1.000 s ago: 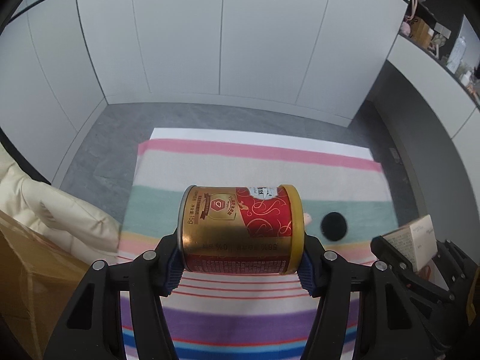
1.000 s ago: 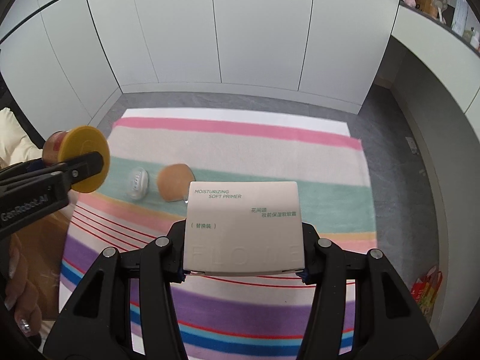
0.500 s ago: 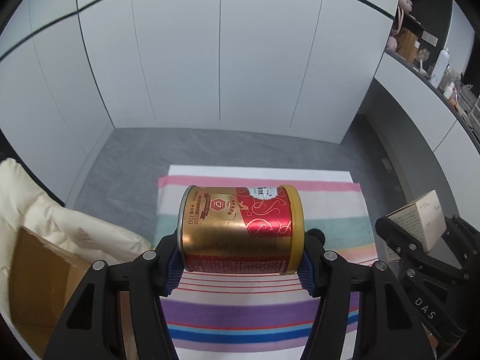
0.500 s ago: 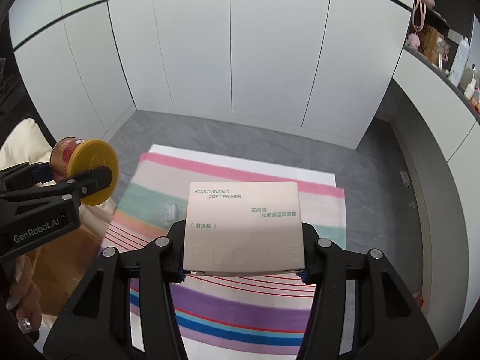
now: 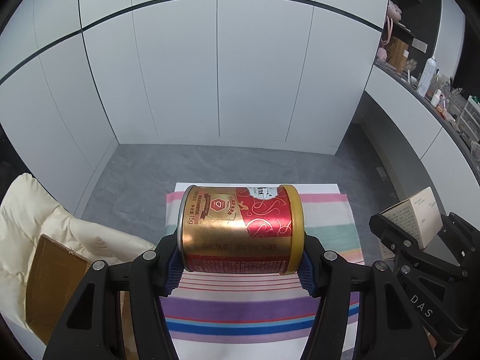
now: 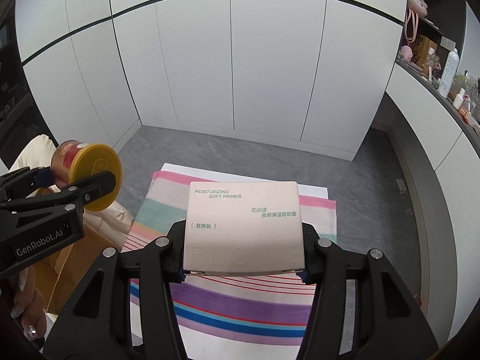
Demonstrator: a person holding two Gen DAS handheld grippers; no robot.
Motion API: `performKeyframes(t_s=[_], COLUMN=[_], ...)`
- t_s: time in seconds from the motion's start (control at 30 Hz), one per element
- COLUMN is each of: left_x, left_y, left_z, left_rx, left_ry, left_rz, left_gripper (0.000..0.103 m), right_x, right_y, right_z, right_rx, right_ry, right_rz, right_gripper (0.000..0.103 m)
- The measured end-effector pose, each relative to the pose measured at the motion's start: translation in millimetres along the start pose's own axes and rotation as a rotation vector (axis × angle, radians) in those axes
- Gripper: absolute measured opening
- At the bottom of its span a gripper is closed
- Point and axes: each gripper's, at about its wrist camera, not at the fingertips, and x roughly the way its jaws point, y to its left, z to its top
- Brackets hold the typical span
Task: Organize objects
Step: 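Lift the can and box and carry both over the cardboard box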
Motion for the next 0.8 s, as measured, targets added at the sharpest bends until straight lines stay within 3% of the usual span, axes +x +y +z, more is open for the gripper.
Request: performKeyframes(t_s=[0.4,0.8], left_x=[-32.0,-87.0], left_y=[-1.1,-1.5], left_z=[-22.5,-64.8], left_rx=[0.001,0.004], left_ry=[-0.018,-0.047], left_rz=[0.019,0.027], left_gripper=[0.063,0.063], right_x=[-20.7,-73.7], right_y=[-7.6,-8.4], right_z=[-14.9,-63.4], right_rx=[0.037,0.036], right_ry=[0.024,0.002], right_rz=[-0.018,0.002], right_gripper=[0.054,0.054])
